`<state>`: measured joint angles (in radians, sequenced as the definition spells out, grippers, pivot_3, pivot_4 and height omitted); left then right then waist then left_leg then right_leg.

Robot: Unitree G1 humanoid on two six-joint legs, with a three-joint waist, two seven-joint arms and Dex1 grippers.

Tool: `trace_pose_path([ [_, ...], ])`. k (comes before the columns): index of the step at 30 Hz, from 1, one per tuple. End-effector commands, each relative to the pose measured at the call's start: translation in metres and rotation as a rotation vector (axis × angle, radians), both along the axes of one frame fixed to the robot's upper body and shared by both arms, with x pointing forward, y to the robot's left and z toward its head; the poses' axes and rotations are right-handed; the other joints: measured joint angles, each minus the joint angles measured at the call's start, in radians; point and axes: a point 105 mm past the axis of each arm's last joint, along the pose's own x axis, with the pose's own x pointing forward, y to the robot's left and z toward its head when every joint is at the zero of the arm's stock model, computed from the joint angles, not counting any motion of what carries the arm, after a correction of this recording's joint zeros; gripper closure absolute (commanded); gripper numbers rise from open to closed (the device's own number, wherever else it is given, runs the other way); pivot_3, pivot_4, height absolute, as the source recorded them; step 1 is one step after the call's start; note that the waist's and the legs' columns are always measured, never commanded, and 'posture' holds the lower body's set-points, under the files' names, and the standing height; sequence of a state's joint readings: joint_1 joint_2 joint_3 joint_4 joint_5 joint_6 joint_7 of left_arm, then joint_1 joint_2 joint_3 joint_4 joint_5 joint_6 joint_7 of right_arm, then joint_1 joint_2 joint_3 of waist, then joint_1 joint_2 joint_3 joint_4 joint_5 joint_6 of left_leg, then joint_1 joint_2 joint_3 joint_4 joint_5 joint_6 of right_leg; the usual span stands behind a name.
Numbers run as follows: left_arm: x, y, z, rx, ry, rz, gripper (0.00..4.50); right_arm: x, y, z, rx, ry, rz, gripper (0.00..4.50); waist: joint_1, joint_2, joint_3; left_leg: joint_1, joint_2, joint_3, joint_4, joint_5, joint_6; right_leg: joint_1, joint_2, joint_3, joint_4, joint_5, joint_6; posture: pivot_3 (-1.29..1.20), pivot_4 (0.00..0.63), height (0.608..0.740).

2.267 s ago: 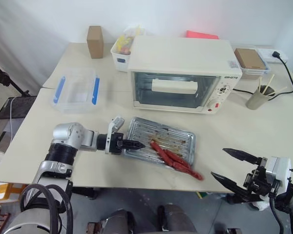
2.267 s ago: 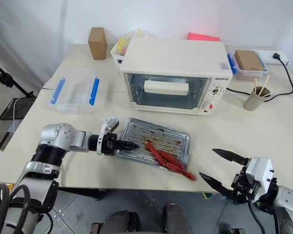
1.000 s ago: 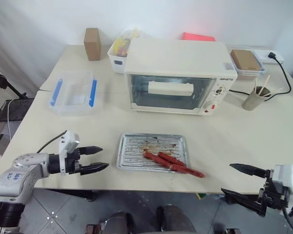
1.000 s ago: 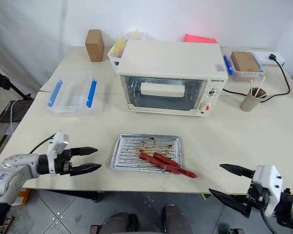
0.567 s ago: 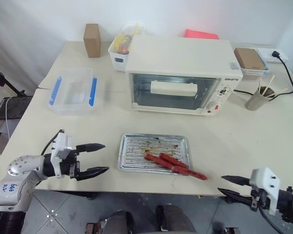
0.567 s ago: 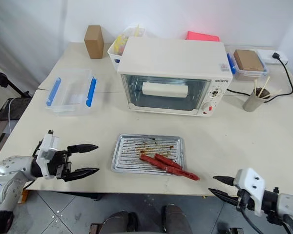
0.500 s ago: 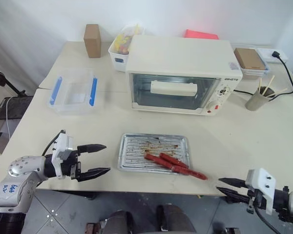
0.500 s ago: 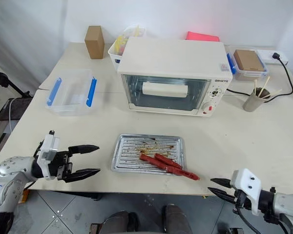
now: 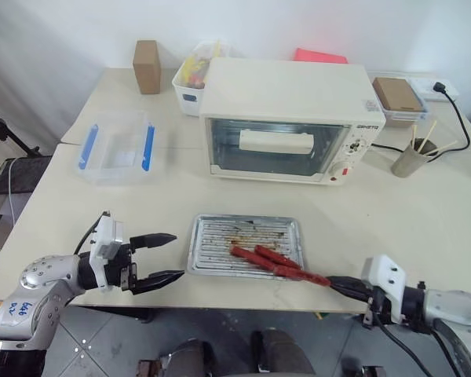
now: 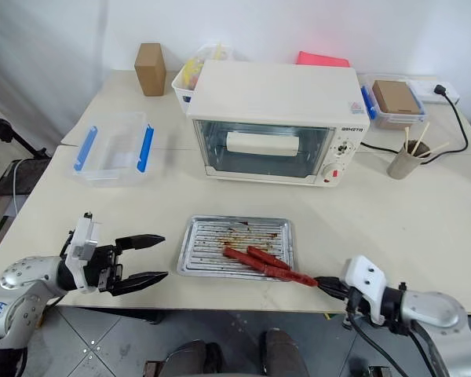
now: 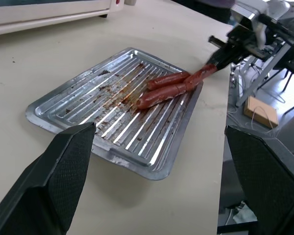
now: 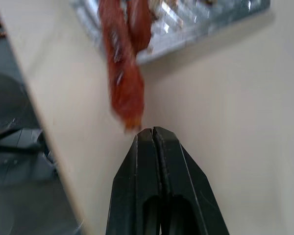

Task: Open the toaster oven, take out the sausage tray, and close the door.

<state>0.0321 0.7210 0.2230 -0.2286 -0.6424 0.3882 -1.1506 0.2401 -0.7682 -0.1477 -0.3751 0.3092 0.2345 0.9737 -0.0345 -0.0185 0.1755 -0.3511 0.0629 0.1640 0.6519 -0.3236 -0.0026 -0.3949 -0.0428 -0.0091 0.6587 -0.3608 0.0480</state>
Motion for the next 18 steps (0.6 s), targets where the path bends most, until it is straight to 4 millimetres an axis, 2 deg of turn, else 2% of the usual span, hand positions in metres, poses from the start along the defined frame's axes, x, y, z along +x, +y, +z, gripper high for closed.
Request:
trace_pose_path([
  [1,-0.004,-0.003,0.005,-0.01,-0.027,-0.021,0.0,0.006,0.015,0.014,0.03,-0.053,0.033,4.46,0.002,0.0,0.0,0.0,0.0,0.0,0.0,0.0,0.0,0.0,0.0,0.0,0.0,0.0,0.0,0.0,0.15,0.74],
  [8,-0.004,-0.002,0.001,-0.009,-0.021,-0.017,0.0,0.011,0.035,0.023,0.061,-0.068,0.072,4.46,0.004,0.0,0.0,-0.001,0.0,0.0,0.0,0.0,0.0,0.0,0.0,0.0,-0.001,0.0,0.0,0.0,0.15,0.74],
  [11,-0.005,0.0,-0.003,0.014,-0.015,-0.015,0.0,0.01,0.021,0.025,0.035,-0.064,0.033,4.46,0.006,0.0,0.0,-0.001,0.0,0.0,0.001,0.0,0.001,0.0,0.0,0.0,-0.001,0.0,0.0,0.0,0.15,0.74],
  [13,-0.005,0.007,-0.006,0.046,-0.003,0.009,0.0,-0.001,0.002,0.027,0.045,-0.017,0.001,4.46,0.009,0.0,0.0,-0.001,0.0,0.0,0.0,0.0,0.001,0.0,0.0,0.0,-0.001,0.0,0.0,0.0,0.15,0.74],
  [16,-0.006,0.02,-0.005,0.093,-0.008,0.031,0.0,-0.024,-0.014,0.038,0.118,0.029,0.017,3.94,0.009,0.0,0.0,-0.002,0.0,-0.001,-0.001,-0.001,0.001,0.0,0.0,-0.001,-0.003,0.0,0.0,0.0,0.15,0.74],
  [18,-0.008,0.026,-0.005,0.126,-0.015,0.042,0.0,-0.028,-0.022,0.048,0.144,-0.031,0.012,3.29,0.003,0.0,0.0,-0.002,0.0,-0.001,-0.001,-0.001,0.002,0.0,0.0,-0.001,-0.003,0.0,0.0,0.0,0.15,0.74],
])
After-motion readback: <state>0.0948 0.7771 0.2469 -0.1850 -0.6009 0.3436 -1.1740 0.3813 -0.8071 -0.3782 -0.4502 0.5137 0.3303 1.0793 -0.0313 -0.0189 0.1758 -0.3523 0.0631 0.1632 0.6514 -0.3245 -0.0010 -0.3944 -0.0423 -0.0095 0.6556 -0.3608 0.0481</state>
